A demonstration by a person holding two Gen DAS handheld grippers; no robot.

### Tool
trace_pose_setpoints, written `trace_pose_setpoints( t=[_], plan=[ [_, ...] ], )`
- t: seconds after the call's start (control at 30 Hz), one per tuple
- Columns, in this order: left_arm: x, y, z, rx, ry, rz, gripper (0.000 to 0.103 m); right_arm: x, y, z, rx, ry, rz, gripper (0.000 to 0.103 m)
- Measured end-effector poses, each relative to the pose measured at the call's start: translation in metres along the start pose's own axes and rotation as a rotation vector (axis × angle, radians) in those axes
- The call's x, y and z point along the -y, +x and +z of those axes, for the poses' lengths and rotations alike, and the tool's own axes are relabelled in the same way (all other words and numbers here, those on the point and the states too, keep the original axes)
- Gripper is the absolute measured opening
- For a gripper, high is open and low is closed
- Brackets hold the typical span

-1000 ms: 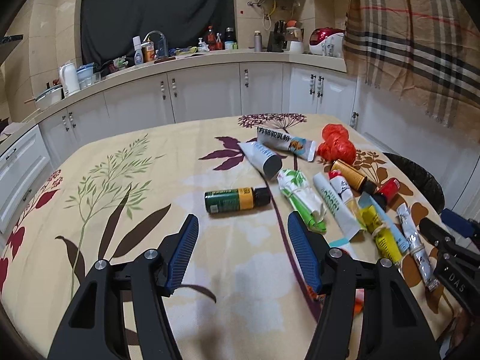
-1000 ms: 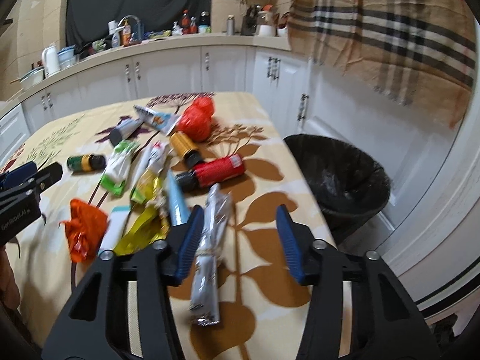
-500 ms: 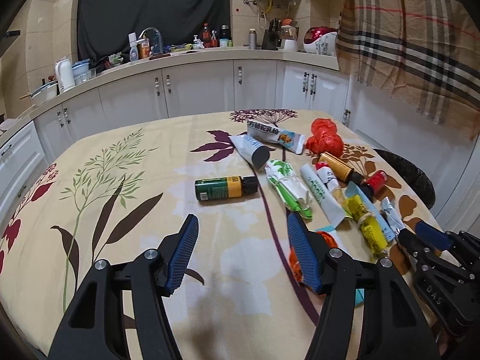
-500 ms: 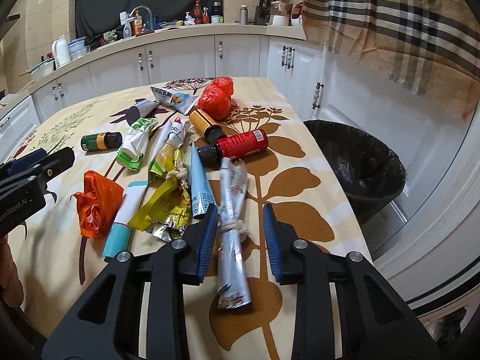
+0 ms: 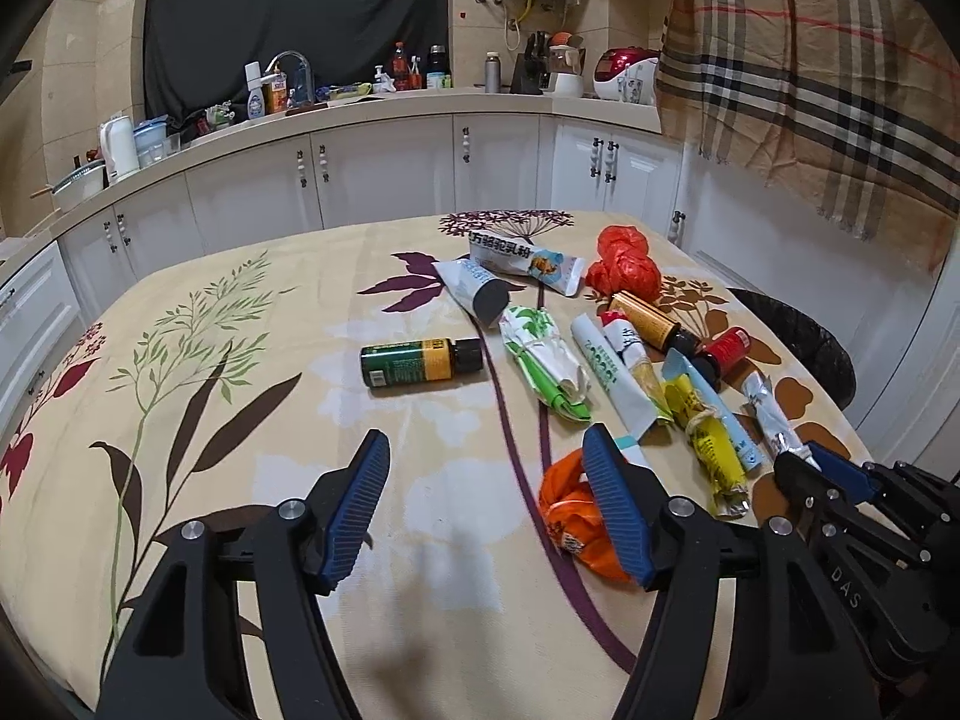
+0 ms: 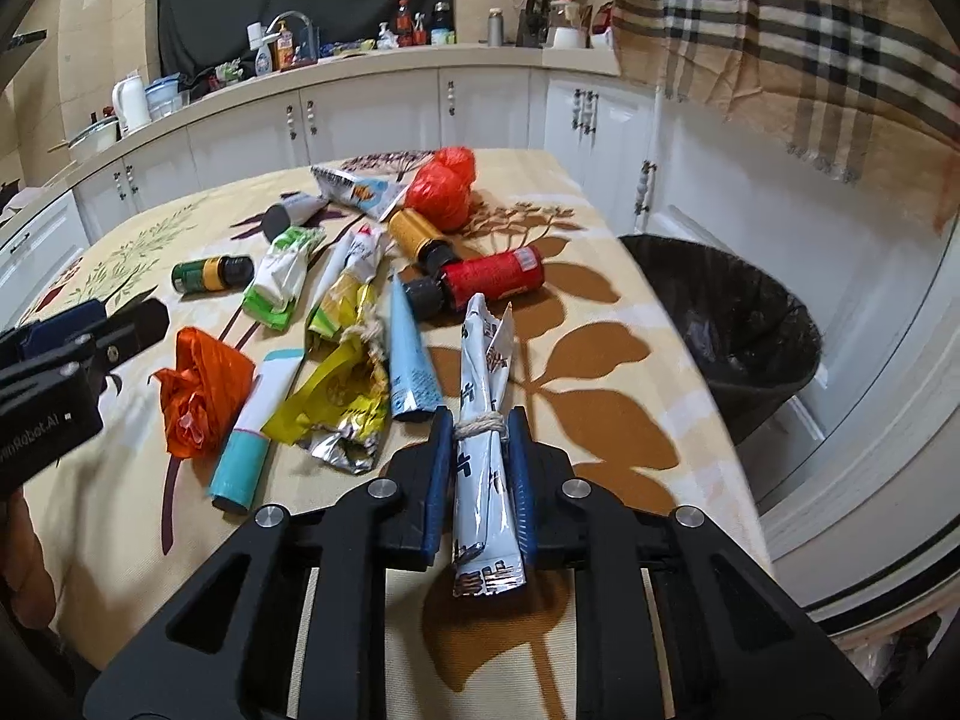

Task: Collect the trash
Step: 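Grasp the white paper roll with the right gripper while the left grasps the orange bag, then carry both items over the black bin and open both grippers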

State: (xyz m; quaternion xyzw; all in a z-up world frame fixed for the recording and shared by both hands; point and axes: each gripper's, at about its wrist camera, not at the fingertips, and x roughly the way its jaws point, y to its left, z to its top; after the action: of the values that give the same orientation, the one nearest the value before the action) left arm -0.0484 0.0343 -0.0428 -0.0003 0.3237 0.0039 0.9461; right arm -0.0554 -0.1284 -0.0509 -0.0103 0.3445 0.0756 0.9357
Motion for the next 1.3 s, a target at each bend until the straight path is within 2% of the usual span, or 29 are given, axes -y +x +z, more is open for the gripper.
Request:
trace_pose_setpoints(
  t=[0.43,0.57,0.6,0.8,1.03,1.3],
  plan=[
    [0.022,0.016,-0.010,-0.051,0.048,-0.061,0.065,0.013,-0.004,0.001,0.020,0.032,-0.013,0.018],
    [0.021,0.018,-0.013,-0.068,0.045,-0.087,0.049,0.014,-0.004,0.001,0.024,0.034,-0.010,0.018],
    [0.021,0.018,-0.013,-0.073,0.046,-0.093,0.041,0.014,-0.004,0.001,0.026,0.035,-0.009,0.018],
    [0.020,0.015,-0.016,-0.069,0.049,-0.104,0.039,0.013,-0.006,0.002,0.030,0.039,-0.007,0.018],
    [0.016,-0.007,0.007,0.021,0.036,-0.097,0.039,0.018,-0.014,0.012,0.069,0.048,-0.020,0.018],
    [0.039,-0.003,0.053,0.102,0.071,-0.138,0.039,0.049,-0.021,0.045,0.151,0.071,-0.093,0.018]
  ],
)
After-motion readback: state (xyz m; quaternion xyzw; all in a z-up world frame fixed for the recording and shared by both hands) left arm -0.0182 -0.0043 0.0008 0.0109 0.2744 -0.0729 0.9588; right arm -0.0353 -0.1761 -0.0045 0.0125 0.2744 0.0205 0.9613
